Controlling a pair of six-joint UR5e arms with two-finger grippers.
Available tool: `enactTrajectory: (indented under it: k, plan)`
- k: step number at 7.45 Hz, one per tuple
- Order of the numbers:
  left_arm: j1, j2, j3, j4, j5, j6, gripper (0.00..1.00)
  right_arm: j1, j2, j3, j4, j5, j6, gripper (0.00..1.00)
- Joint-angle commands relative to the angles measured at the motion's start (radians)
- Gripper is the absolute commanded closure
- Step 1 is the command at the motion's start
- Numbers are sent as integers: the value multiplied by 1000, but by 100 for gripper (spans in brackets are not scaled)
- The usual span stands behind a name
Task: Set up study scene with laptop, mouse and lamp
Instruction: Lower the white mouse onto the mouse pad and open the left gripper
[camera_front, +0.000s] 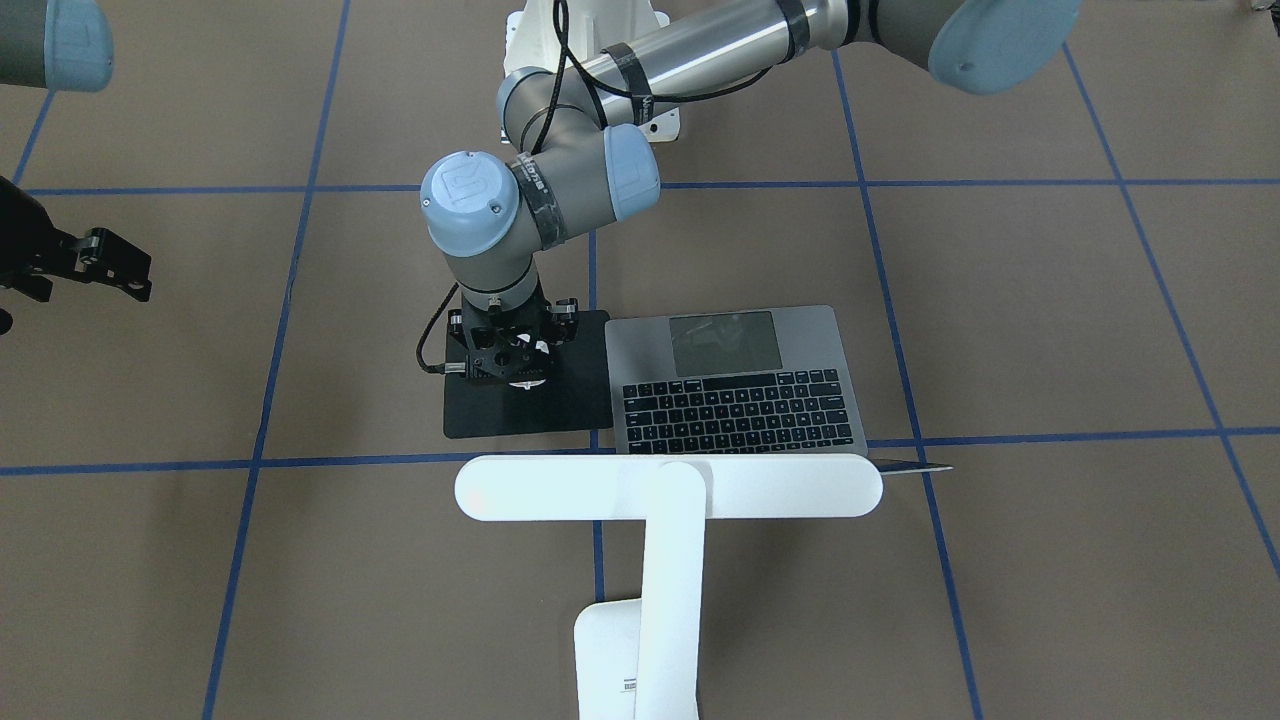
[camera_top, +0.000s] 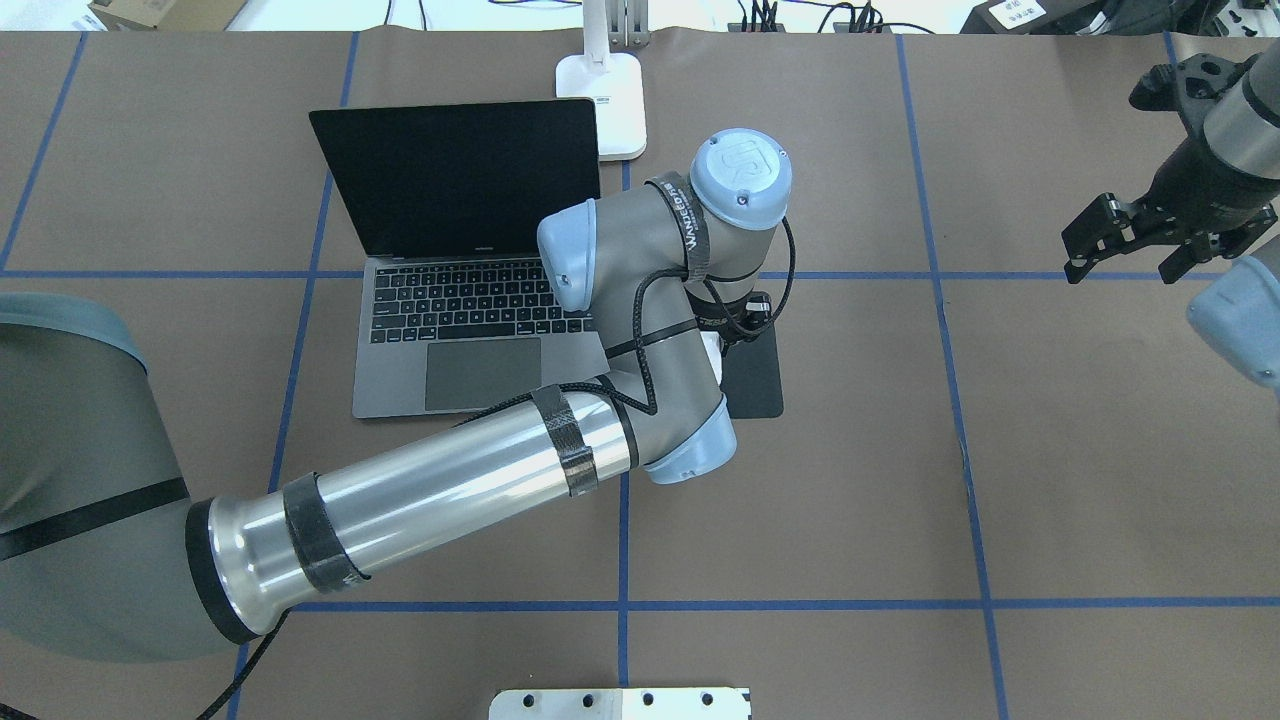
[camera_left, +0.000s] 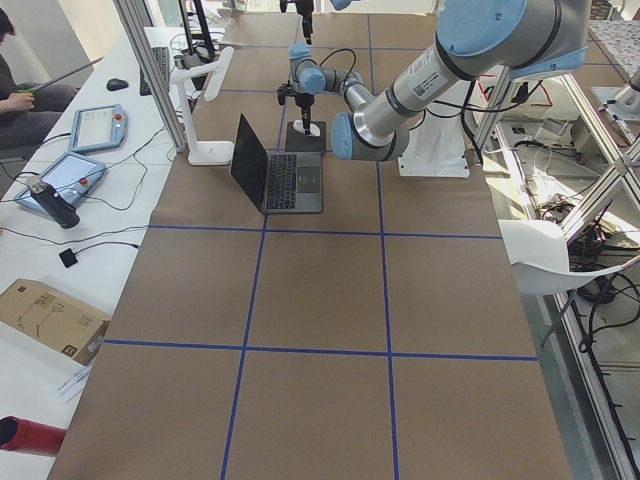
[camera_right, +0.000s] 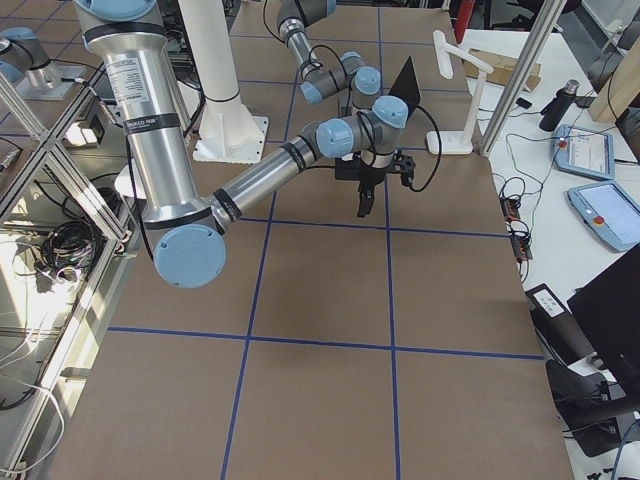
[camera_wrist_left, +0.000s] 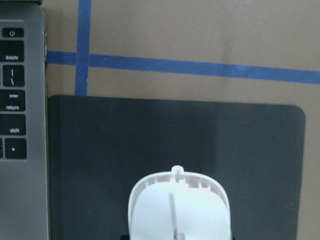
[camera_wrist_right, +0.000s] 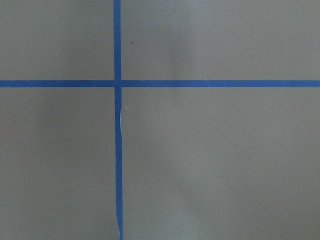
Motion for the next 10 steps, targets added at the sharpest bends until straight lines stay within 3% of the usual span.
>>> enactTrajectory:
  k: [1,2,3,5,6,7,8,10]
  plan:
    - [1,-2,8,-3,14,13,82,0,-1,-1,0,1,0,0]
    - [0,-2,9,-3,14,12,48,0,2,1,2,1,-1,0]
    - [0,0,8,-4,30,9,0,0,5,1,2,1,-7,0]
    - [-8,6,-14,-6,38,12,0,9,10,1,8,3,-1,0]
    - [-25,32,-84,5,35,10,0,14,13,-1,37,4,0,0]
    - [-45,114,-236,45,32,12,0,17,10,-8,69,3,-1,0]
    - [-80,239,-456,131,9,13,0,29,8,-16,78,1,-12,0]
    - [-120,631,-937,157,-6,41,0,58,-43,-17,138,-8,-17,0]
